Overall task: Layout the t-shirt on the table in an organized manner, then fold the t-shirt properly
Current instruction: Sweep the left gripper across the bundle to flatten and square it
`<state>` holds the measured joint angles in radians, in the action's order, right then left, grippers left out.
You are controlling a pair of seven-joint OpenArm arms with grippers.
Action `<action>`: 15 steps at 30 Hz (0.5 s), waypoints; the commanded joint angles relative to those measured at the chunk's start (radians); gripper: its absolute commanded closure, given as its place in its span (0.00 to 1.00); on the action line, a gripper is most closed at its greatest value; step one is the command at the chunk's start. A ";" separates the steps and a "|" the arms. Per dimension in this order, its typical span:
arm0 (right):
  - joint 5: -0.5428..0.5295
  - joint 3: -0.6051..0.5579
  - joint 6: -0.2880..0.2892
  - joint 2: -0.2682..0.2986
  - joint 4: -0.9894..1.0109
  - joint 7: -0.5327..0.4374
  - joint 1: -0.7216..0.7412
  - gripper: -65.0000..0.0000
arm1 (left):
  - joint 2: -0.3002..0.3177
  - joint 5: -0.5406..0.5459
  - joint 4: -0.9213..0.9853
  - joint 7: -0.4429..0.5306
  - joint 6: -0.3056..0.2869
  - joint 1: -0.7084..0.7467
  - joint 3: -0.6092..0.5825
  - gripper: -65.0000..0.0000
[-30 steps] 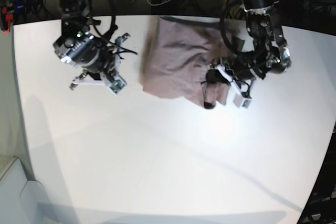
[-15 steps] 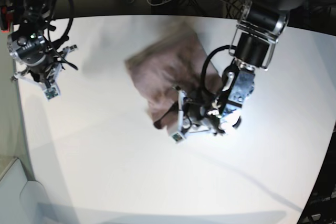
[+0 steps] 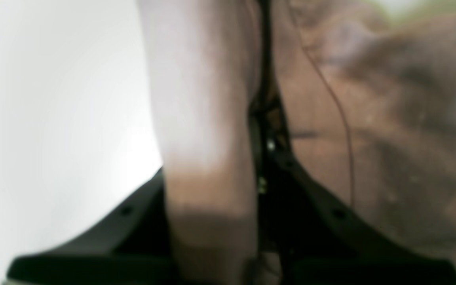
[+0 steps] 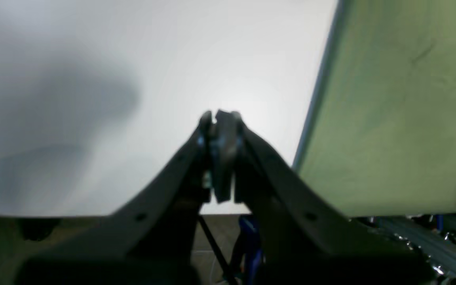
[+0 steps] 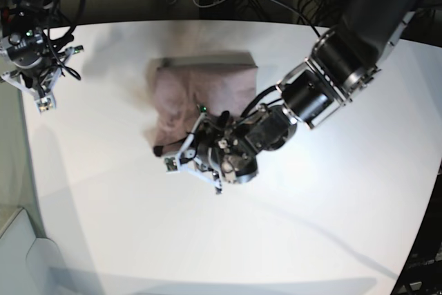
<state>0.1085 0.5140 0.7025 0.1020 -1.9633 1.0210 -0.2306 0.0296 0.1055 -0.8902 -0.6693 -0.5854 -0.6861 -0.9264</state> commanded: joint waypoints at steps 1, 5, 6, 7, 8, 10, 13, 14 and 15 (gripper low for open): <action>-0.002 0.008 -0.004 0.009 -0.017 -0.012 0.001 1.00 | -0.027 -0.043 -0.011 0.003 0.005 -0.037 -0.007 1.00; 0.003 0.008 -0.004 -0.015 -0.018 -0.012 -0.002 1.00 | -0.064 -0.188 -0.013 0.003 0.005 -0.033 -0.024 0.99; 0.003 0.008 -0.004 -0.015 -0.018 -0.012 -0.002 1.00 | -0.078 -0.214 -0.011 0.003 0.005 -0.031 -0.024 0.99; 0.003 0.010 -0.004 -0.015 -0.020 -0.012 -0.005 1.00 | -0.087 -0.238 -0.011 0.003 0.005 -0.031 -0.024 0.99; 0.003 0.015 -0.004 -0.017 -0.020 -0.012 -0.011 1.00 | -0.092 -0.254 -0.011 0.000 0.005 -0.031 -0.024 0.99; 0.000 0.021 -0.004 -0.018 -0.020 -0.012 -0.020 1.00 | -0.095 -0.270 -0.013 -0.008 0.005 -0.031 -0.024 0.99; -0.002 0.021 -0.004 -0.018 -0.020 -0.012 -0.022 1.00 | -0.095 -0.272 -0.007 -0.008 0.005 -0.031 -0.024 0.92; -0.002 0.021 -0.004 -0.018 -0.020 -0.012 -0.022 1.00 | -0.095 -0.275 -0.004 -0.008 0.005 -0.031 -0.024 0.87; -0.002 0.021 -0.004 -0.018 -0.020 -0.012 -0.023 1.00 | -0.095 -0.277 -0.004 -0.008 0.005 -0.031 -0.024 0.82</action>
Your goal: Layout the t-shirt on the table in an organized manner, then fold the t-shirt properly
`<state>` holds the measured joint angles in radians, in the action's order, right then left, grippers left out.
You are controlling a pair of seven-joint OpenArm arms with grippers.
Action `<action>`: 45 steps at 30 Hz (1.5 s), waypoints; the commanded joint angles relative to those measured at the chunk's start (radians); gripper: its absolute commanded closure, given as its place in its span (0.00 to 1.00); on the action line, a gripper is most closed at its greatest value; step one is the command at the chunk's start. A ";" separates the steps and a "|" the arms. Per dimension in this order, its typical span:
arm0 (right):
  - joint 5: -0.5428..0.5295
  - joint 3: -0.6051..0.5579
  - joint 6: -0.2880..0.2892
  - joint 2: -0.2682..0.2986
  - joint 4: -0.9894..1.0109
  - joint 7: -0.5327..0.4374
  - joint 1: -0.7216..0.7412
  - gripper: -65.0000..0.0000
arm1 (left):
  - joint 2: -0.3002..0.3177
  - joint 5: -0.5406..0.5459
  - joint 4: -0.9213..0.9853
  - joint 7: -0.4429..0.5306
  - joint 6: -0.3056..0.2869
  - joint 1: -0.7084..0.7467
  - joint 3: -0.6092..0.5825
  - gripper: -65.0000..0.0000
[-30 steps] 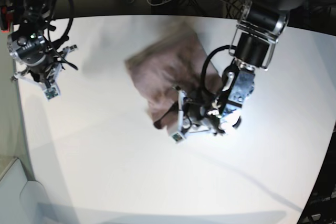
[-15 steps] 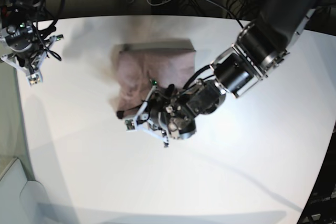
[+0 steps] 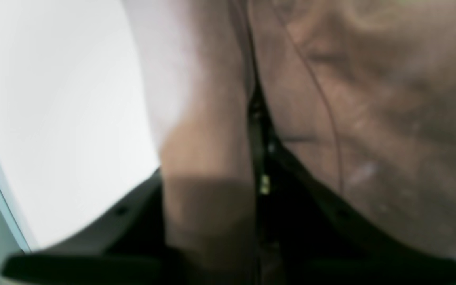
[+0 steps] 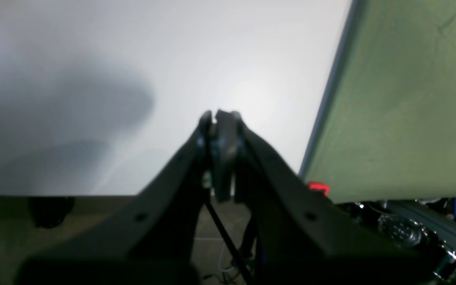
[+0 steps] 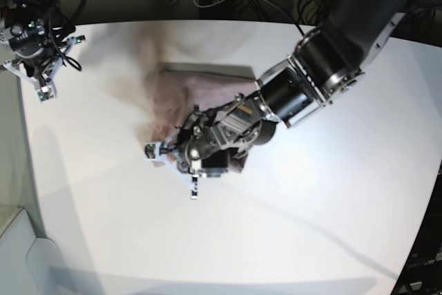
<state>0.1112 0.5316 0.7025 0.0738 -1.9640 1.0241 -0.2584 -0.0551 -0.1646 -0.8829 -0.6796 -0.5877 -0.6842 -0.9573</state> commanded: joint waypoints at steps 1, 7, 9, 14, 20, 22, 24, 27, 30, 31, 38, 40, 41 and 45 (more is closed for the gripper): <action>-0.005 0.003 -0.004 0.010 -0.019 -0.015 0.005 1.00 | -0.010 -0.006 -0.009 0.002 0.007 -0.033 0.007 0.75; -0.005 0.003 -0.004 -0.002 -0.019 -0.017 -0.014 1.00 | -0.005 -0.006 -0.017 0.008 0.007 -0.033 0.011 0.41; -0.005 0.003 -0.004 -0.002 -0.019 -0.017 -0.015 1.00 | -0.005 -0.008 -0.020 0.008 0.013 -0.033 0.011 0.34; -0.005 0.003 -0.004 -0.004 -0.019 -0.017 -0.015 1.00 | -0.005 -0.008 -0.020 0.013 0.016 -0.056 0.014 0.30; -0.005 0.002 -0.004 -0.022 -0.019 -0.015 -0.017 1.00 | -0.010 -0.008 -0.022 0.007 0.016 -0.114 0.016 0.29; -0.005 0.002 -0.004 -0.029 -0.019 -0.015 -0.017 1.00 | -0.010 -0.008 -0.022 0.004 0.016 -0.130 0.019 0.29; -0.005 0.002 -0.004 -0.029 -0.019 -0.015 -0.017 1.00 | -0.010 -0.008 -0.028 0.004 0.016 -0.136 0.056 0.29; -0.005 0.002 -0.004 -0.029 -0.019 -0.015 -0.017 1.00 | -0.002 -0.008 -0.120 -0.001 0.013 -0.133 0.153 0.29; -0.005 -0.001 -0.004 -0.030 -0.019 -0.015 -0.017 1.00 | 0.008 -0.008 -0.226 -0.059 0.008 -0.093 0.252 0.29; -0.005 -0.003 -0.004 -0.030 -0.019 -0.015 -0.019 1.00 | 0.018 -0.008 -0.273 -0.081 0.007 -0.079 0.291 0.29; -0.006 -0.060 -0.004 -0.035 -0.016 -0.023 -0.032 1.00 | 0.125 -0.008 -0.496 -0.213 0.007 0.093 0.509 0.29; -0.006 -0.072 -0.004 -0.048 -0.013 -0.026 -0.045 1.00 | 0.185 0.001 -0.542 -0.210 0.007 0.188 0.610 0.30; -0.006 -0.083 -0.004 -0.053 -0.015 -0.028 -0.049 1.00 | 0.211 0.003 -0.569 -0.210 0.007 0.246 0.663 0.30; -0.006 -0.132 -0.004 -0.068 -0.011 -0.028 -0.052 1.00 | 0.297 0.003 -0.686 -0.208 0.007 0.446 0.855 0.33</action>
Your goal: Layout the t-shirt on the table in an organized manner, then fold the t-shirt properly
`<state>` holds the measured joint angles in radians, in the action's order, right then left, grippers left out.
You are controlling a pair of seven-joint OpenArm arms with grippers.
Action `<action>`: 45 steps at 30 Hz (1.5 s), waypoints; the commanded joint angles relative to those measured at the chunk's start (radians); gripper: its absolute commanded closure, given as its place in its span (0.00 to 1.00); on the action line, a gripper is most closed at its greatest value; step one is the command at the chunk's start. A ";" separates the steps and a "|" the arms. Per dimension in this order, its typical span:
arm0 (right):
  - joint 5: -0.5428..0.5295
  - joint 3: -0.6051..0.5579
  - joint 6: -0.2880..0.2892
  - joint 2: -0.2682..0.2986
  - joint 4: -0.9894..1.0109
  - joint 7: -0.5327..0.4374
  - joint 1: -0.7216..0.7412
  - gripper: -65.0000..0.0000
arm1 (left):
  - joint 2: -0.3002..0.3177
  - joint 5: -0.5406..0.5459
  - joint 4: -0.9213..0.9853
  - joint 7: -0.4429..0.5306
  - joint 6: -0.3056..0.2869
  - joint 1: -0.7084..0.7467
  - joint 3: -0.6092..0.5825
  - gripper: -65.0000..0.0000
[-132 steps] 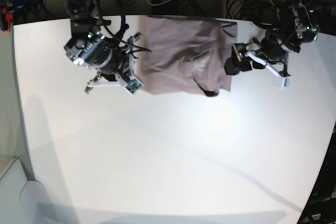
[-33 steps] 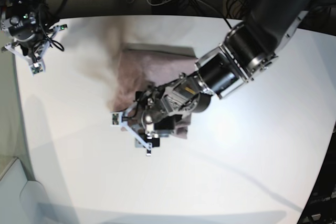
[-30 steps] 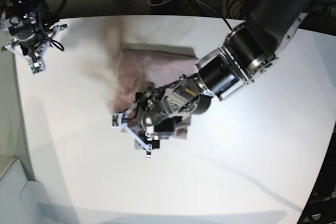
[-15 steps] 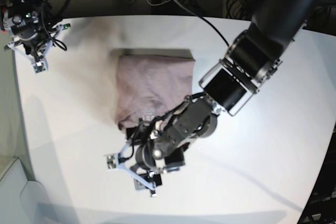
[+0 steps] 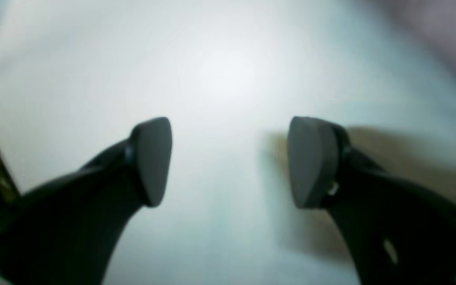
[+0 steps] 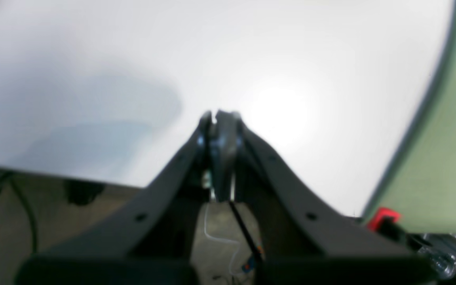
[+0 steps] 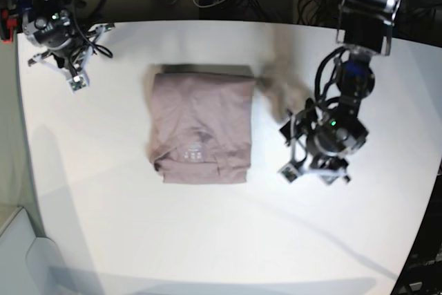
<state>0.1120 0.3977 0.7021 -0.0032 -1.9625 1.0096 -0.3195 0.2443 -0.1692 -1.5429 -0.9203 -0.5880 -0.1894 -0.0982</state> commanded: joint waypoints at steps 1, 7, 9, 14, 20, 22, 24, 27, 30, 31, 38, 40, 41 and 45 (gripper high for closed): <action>-0.007 -0.009 -0.004 0.004 -0.013 -0.013 0.009 1.00 | 0.016 0.007 -0.057 0.033 0.006 0.001 0.058 0.35; -0.007 -0.133 -0.004 -0.005 -0.024 -0.013 -0.011 1.00 | 0.048 0.087 -0.248 0.030 0.006 0.299 0.438 0.59; -0.007 -0.179 -0.004 -0.016 -0.024 -0.013 -0.008 1.00 | 0.046 0.125 -0.291 0.020 0.006 0.380 0.545 0.73; -0.007 -0.357 -0.004 -0.034 -0.027 -0.013 -0.008 1.00 | 0.010 0.179 -0.339 0.027 0.006 0.586 0.731 1.00; -0.007 -0.555 -0.004 -0.060 -0.027 -0.100 0.001 1.00 | -0.082 0.265 -0.351 0.031 0.004 0.743 0.920 1.00; -0.007 -0.606 -0.004 -0.070 -0.025 -0.100 0.027 1.00 | -0.092 0.299 -0.347 0.031 -0.017 0.773 0.949 1.00; -0.004 -0.642 -0.004 -0.090 -0.025 -0.100 0.043 1.00 | -0.096 0.322 -0.339 0.031 -0.077 0.805 0.972 1.00; -0.002 -0.662 -0.004 -0.110 -0.024 -0.100 0.092 1.00 | -0.144 0.325 -0.341 0.031 -0.110 0.822 1.003 1.00; -0.002 -0.675 -0.004 -0.125 0.001 -0.100 0.153 1.00 | -0.178 0.325 -0.330 0.031 -0.110 0.825 1.056 1.00; -0.002 -0.675 -0.004 -0.131 0.016 -0.100 0.171 1.00 | -0.182 0.325 -0.324 0.031 -0.110 0.825 1.069 1.00; -0.005 -0.664 -0.004 -0.137 0.194 -0.110 0.260 1.00 | -0.181 0.325 -0.248 0.031 -0.110 0.824 1.125 1.00; -0.005 -0.664 -0.004 -0.137 0.259 -0.123 0.267 1.00 | -0.178 0.325 -0.233 0.031 -0.110 0.819 1.141 1.00; -0.005 -0.664 -0.004 -0.137 0.292 -0.150 0.267 1.00 | -0.175 0.325 -0.229 0.031 -0.110 0.819 1.142 1.00; -0.005 -0.664 -0.004 -0.131 0.375 -0.235 0.267 1.00 | -0.156 0.325 -0.225 0.031 -0.110 0.818 1.144 1.00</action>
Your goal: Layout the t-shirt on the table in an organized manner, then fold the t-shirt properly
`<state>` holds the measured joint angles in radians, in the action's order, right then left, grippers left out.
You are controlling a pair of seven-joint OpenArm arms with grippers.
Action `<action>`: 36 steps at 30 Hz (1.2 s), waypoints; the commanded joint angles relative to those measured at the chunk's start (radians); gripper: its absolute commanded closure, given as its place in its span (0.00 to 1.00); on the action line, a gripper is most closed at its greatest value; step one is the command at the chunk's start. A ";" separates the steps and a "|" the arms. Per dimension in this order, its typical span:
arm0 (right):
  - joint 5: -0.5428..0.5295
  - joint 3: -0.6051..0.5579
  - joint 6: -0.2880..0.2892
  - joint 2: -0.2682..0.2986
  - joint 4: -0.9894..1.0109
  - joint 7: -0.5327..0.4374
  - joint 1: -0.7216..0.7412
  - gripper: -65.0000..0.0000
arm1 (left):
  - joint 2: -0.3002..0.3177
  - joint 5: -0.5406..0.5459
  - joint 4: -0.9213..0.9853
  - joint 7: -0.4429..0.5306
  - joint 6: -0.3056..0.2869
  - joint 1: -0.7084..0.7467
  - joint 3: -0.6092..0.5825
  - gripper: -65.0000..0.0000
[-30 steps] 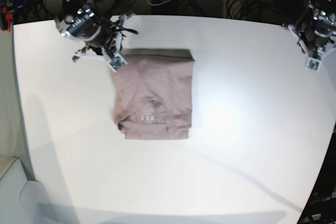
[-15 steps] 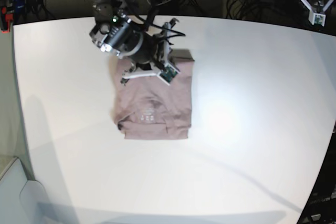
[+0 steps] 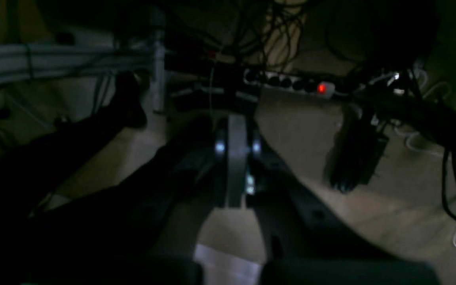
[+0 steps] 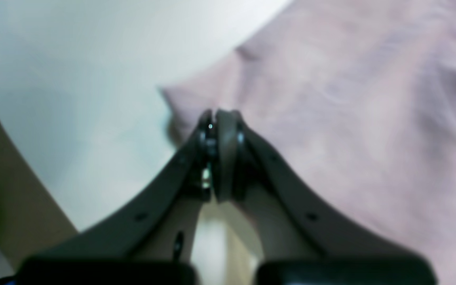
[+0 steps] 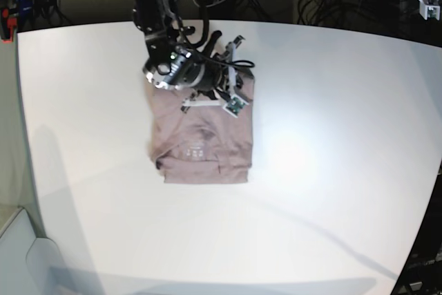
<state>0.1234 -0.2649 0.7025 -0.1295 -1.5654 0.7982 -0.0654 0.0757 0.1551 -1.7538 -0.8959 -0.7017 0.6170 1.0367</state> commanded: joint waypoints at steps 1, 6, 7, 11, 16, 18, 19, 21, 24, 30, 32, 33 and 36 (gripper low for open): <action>-0.017 -0.001 -0.004 -0.003 -0.023 -0.024 0.011 1.00 | 0.014 0.001 -0.015 0.007 0.004 0.011 0.011 1.00; -0.018 0.042 -0.004 -0.005 -0.206 -0.016 -0.046 1.00 | 0.014 0.001 -0.015 0.007 0.004 0.013 0.012 1.00; -0.018 0.052 -0.004 -0.005 -0.267 -0.015 -0.066 1.00 | 0.014 0.002 -0.015 0.007 0.004 0.014 0.012 1.00; -0.014 0.069 -0.004 0.008 -0.430 0.062 -0.136 1.00 | 0.009 0.002 -0.015 0.007 0.004 0.017 0.009 1.00; -0.017 0.172 -0.004 0.041 -0.452 0.057 -0.271 1.00 | 0.008 0.002 0.030 0.007 0.004 0.019 0.006 1.00; -0.017 0.223 -0.004 0.047 -0.452 0.025 -0.333 1.00 | 0.016 0.001 0.084 0.008 0.004 0.013 -0.034 1.00; -0.014 0.252 -0.004 0.057 -0.452 0.016 -0.360 1.00 | 0.026 0.001 0.124 0.008 0.004 0.013 -0.063 1.00; -0.017 0.286 -0.004 0.067 -0.450 0.010 -0.403 1.00 | 0.063 0.001 0.194 0.011 0.004 0.010 -0.118 1.00; -0.018 0.332 -0.004 0.101 -0.450 0.000 -0.465 1.00 | 0.083 -0.001 0.314 0.131 0.004 -0.016 -0.213 1.00; -0.018 0.411 -0.004 0.138 -0.412 -0.093 -0.566 1.00 | 0.075 -0.130 0.515 0.389 0.004 -0.064 -0.329 1.00; -0.018 0.418 -0.004 0.153 -0.378 -0.119 -0.592 1.00 | 0.074 -0.165 0.576 0.427 0.004 -0.087 -0.349 1.00; -0.018 0.419 -0.004 0.162 -0.358 -0.135 -0.607 1.00 | 0.074 -0.171 0.602 0.438 0.004 -0.098 -0.356 1.00; -0.018 0.431 -0.004 0.175 -0.272 -0.207 -0.647 1.00 | 0.057 -0.177 0.676 0.467 0.004 -0.127 -0.365 1.00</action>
<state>0.1181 0.1684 0.6983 0.0338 -1.8229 0.5999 -0.6796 0.1295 -0.0246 -1.0714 -0.4294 -0.6952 0.4725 0.6674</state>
